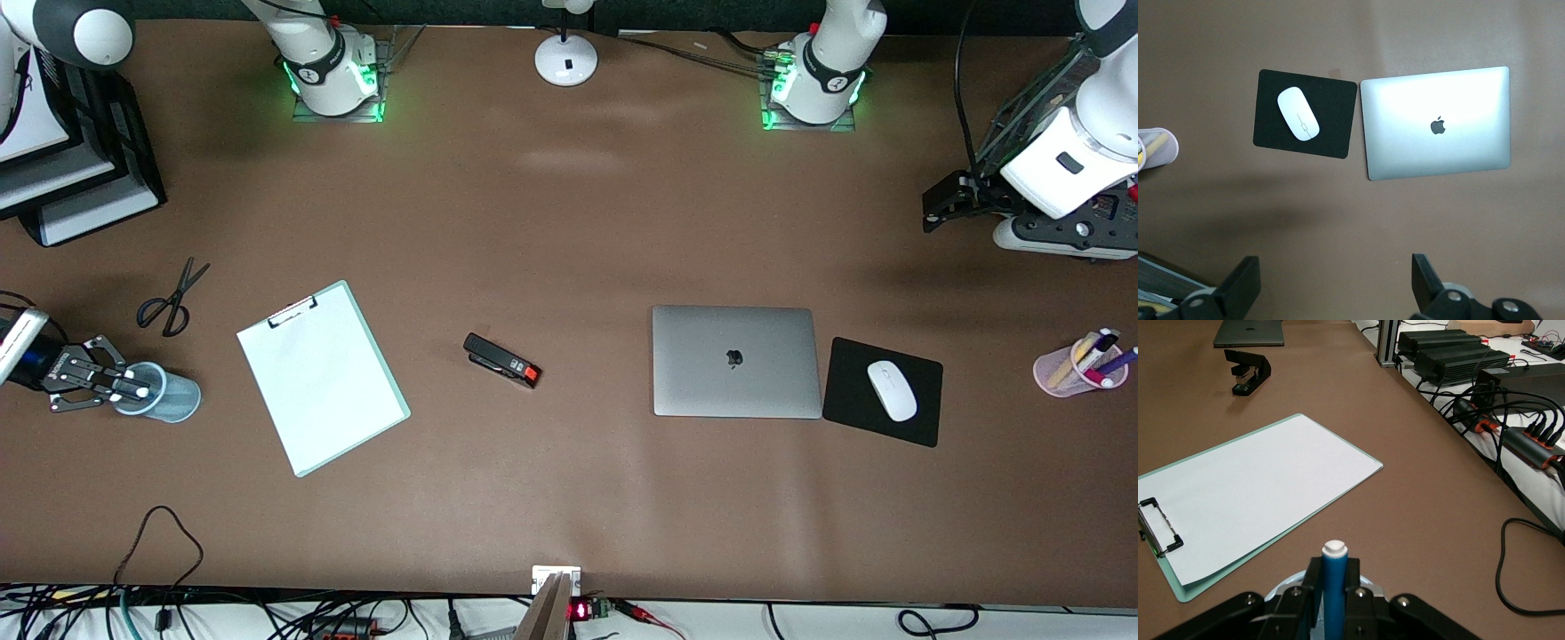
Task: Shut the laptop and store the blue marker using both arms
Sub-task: 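Lower the blue marker into the mesh pen cup with the right gripper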
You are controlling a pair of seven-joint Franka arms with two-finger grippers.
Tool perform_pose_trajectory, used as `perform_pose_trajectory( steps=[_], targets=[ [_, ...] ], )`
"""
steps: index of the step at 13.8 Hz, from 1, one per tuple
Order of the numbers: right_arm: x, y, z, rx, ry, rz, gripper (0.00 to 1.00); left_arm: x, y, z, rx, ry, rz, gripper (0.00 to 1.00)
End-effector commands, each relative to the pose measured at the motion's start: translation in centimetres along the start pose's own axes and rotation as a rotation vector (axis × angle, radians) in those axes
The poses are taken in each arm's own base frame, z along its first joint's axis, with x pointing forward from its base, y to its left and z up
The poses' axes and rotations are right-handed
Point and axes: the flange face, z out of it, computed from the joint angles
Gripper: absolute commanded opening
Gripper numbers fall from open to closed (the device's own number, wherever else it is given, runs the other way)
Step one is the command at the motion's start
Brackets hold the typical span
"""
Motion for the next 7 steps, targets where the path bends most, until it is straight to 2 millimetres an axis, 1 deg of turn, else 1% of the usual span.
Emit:
perform_pose_trajectory(
  steps=[1, 3, 4, 5, 6, 7],
  targets=[
    [-1.1, 0.0, 0.5, 0.000, 0.040, 0.002, 0.02, 0.3, 0.0, -0.7, -0.002, -0.003, 0.018, 1.00],
    [-1.8, -0.3, 0.2, 0.005, 0.040, 0.016, 0.02, 0.2, 0.0, -0.6, -0.002, -0.013, 0.018, 1.00],
    [-1.4, -0.4, 0.2, 0.018, 0.046, 0.019, 0.14, 0.2, -0.1, -0.5, -0.002, -0.015, 0.015, 1.00],
    [-0.9, -0.2, -0.1, 0.014, 0.044, 0.017, 0.86, 0.2, -0.1, -0.5, -0.002, -0.015, 0.016, 1.00],
    [-0.5, -0.1, -0.5, 0.013, 0.043, 0.033, 1.00, 0.2, -0.1, -0.5, -0.002, -0.015, 0.016, 1.00],
    [0.4, 0.1, -1.0, 0.011, 0.043, 0.056, 1.00, 0.2, -0.1, -0.5, -0.002, -0.015, 0.015, 1.00]
  ],
)
